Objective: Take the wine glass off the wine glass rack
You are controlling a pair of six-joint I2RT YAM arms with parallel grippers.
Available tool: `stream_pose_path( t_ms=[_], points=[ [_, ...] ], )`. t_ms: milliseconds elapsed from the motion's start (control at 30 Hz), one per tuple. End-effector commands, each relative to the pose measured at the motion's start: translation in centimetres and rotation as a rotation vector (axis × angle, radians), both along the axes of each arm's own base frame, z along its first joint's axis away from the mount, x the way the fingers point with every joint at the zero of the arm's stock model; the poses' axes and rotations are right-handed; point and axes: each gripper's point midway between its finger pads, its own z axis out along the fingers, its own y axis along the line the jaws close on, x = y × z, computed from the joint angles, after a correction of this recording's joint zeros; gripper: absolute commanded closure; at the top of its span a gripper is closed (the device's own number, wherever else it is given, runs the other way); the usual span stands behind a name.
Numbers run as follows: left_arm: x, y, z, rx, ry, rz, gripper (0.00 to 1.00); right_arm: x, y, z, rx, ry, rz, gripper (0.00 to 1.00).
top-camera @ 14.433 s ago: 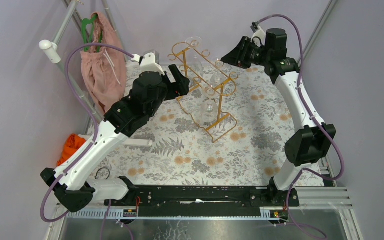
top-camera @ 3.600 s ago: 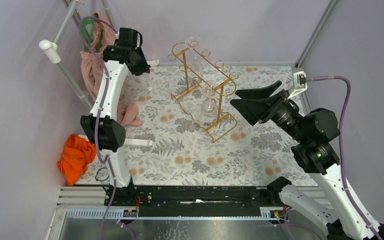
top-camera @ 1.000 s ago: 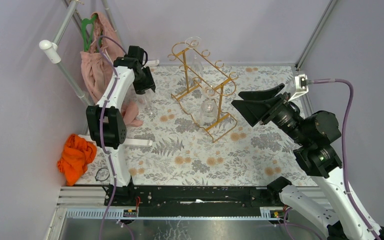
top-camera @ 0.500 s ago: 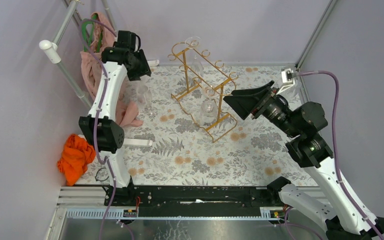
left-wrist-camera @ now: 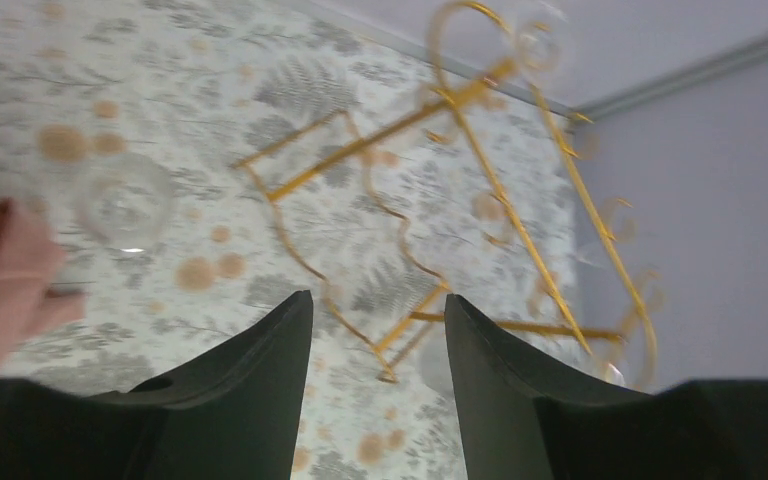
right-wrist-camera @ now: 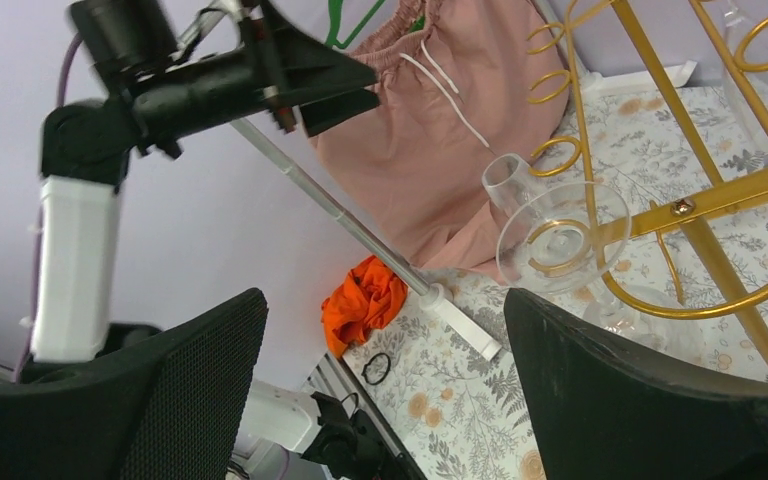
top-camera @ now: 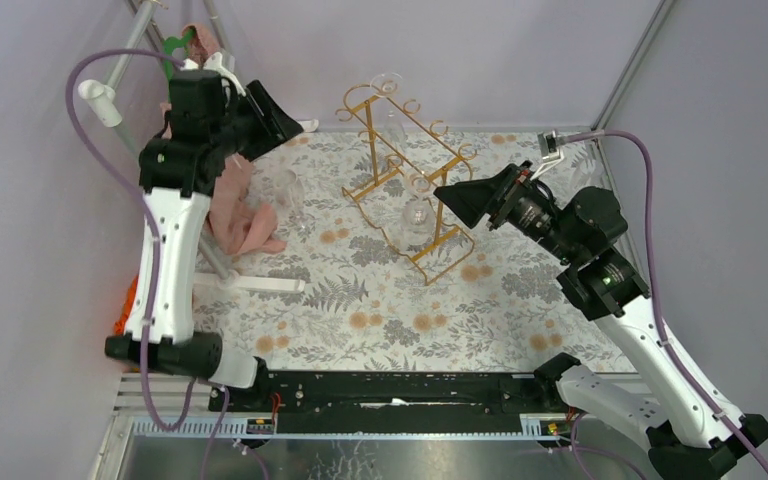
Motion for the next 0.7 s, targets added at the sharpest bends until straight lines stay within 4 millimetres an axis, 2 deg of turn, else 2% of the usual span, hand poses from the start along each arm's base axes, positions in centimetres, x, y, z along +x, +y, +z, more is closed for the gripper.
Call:
stream_pose_path(
  t_ms=[0,133,233,300,500,667],
  points=[
    [-3.1,-5.7,3.9,-0.203,-0.142,-0.191,0.41,0.4,-0.1,1.0,0.007,-0.029,-0.025,0.04],
    [-5.9,-9.2,4.9,-0.266,-0.168,-0.294,0.41,1.2,0.1,0.5,-0.018,0.005,-0.039,0.06],
    [-7.4,-10.9,4.8,-0.312,-0.180,-0.345,0.40,1.7,0.3,0.1,-0.023,0.021,-0.044,0.07],
    [-7.7,-11.9,4.0,-0.324,-0.170,-0.353,0.40,2.3,0.4,-0.8,-0.053,0.055,-0.056,0.10],
    [-7.8,-15.9,0.7,-0.358,-0.108,-0.410,0.41,3.6,0.4,-1.4,-0.095,0.069,-0.096,0.16],
    [-8.3,-18.0,1.0,-0.373,-0.118,-0.435,0.41,4.1,-0.1,-1.9,-0.115,0.077,-0.136,0.17]
  ],
)
